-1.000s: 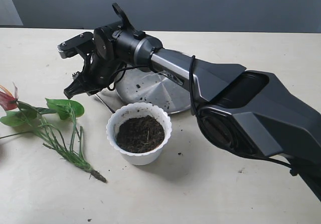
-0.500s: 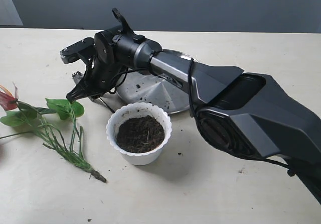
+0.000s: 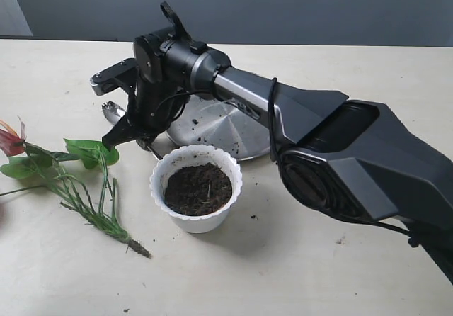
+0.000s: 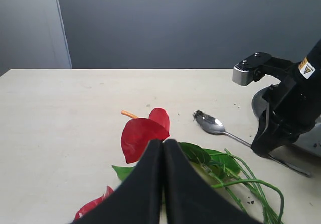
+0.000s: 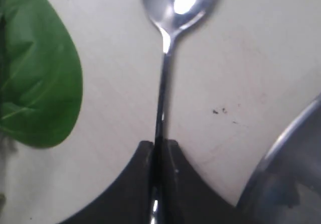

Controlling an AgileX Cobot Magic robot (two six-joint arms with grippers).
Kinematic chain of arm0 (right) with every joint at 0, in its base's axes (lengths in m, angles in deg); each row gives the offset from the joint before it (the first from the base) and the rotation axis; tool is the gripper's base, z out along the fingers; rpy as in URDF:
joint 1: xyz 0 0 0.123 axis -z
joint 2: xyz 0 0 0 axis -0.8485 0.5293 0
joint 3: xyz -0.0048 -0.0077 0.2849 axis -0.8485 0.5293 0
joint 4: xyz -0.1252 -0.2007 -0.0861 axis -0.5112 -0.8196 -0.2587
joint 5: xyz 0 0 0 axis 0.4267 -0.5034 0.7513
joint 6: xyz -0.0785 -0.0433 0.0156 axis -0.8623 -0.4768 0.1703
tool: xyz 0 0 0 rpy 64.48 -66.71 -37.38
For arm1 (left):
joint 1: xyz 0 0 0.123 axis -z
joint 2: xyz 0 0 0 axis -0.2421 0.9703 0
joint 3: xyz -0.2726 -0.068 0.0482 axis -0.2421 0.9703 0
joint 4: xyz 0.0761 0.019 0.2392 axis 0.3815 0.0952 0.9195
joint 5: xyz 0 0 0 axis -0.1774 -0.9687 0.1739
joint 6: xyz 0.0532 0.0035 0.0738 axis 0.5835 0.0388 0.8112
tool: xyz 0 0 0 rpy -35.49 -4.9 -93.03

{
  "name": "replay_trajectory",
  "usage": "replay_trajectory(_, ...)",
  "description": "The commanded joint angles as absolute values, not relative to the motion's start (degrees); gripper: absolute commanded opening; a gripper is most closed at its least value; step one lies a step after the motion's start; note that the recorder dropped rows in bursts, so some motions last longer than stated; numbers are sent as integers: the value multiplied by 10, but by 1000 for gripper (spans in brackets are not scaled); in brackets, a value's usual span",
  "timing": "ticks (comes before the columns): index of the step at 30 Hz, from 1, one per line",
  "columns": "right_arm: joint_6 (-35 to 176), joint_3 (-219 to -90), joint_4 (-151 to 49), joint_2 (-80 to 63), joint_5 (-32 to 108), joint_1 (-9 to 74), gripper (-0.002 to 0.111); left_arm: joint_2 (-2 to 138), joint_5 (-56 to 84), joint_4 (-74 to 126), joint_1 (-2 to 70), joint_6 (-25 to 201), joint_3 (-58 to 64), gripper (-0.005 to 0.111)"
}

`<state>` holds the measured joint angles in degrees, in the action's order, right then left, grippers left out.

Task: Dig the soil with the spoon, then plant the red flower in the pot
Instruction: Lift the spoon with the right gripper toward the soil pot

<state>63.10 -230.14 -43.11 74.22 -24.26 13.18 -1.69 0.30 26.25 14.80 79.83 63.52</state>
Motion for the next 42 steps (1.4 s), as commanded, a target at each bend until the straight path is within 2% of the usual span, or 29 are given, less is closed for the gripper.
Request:
replay_trajectory(1,616,-2293,-432,753,-310,129,0,-19,8,262,152,800,638,1)
replay_trajectory(13,620,-2298,-436,752,-319,116,-1,-19,6,262,152,800,638,1)
replay_trajectory(22,622,-2380,-428,752,-319,116,-1,-19,6,262,152,800,638,1)
replay_trajectory(33,622,-2380,-455,750,-319,116,-1,-19,6,262,152,800,638,1)
replay_trajectory(42,622,-2380,-474,695,-319,116,-1,-19,6,262,152,800,638,1)
